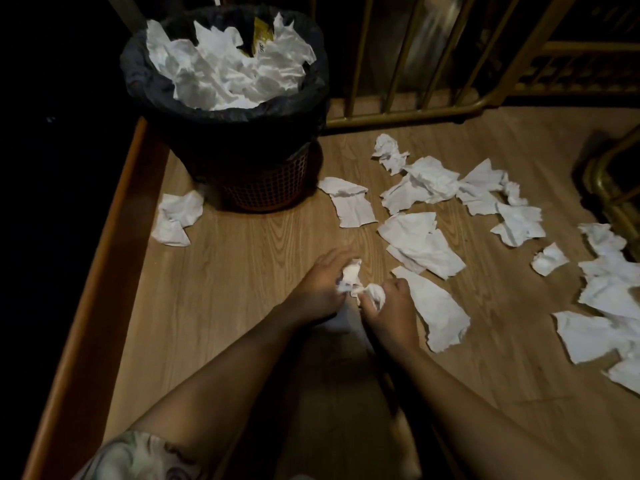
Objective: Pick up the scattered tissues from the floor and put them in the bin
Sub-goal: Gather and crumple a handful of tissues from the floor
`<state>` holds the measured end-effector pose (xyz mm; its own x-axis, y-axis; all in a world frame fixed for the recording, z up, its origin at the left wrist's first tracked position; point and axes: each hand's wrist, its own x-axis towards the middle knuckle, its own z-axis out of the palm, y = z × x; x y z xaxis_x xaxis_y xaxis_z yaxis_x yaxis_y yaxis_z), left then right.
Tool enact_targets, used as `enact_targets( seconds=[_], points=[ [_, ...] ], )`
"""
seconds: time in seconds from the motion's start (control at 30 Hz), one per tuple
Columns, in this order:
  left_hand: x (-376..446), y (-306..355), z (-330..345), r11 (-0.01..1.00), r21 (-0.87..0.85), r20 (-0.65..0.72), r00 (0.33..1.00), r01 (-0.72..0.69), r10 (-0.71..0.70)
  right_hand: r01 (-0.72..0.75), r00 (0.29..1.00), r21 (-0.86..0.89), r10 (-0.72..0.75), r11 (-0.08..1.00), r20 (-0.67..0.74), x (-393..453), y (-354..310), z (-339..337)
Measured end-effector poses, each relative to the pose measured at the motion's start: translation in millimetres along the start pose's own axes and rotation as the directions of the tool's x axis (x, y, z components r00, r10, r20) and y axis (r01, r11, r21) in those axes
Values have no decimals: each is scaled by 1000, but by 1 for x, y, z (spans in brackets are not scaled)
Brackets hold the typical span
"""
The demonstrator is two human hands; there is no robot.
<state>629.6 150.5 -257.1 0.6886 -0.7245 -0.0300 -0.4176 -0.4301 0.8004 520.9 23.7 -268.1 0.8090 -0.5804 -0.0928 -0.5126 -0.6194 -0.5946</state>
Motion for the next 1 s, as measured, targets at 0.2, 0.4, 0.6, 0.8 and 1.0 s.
enact_targets(
  seconds=[0.2,0.4,0.6,0.8,1.0],
  points=[
    [-7,-7,15,974,218,52,997,-67,57,-55,998,117,56,992,-5,-15,12,-9],
    [-33,-19,6,980,185,-174,984,70,-37,-55,978,300,112,952,-175,-20,16,-28],
    [-44,-19,-12,978,-111,-454,866,177,-209,-276,921,-9,262,961,-290,-19,34,-19],
    [-57,-20,-11,902,-361,-443,807,237,-390,-113,987,62,119,992,-105,-34,19,-1],
    [-69,-28,-20,776,-572,-524,611,265,-594,202,974,-6,-201,979,107,-36,-2,14]
  ],
)
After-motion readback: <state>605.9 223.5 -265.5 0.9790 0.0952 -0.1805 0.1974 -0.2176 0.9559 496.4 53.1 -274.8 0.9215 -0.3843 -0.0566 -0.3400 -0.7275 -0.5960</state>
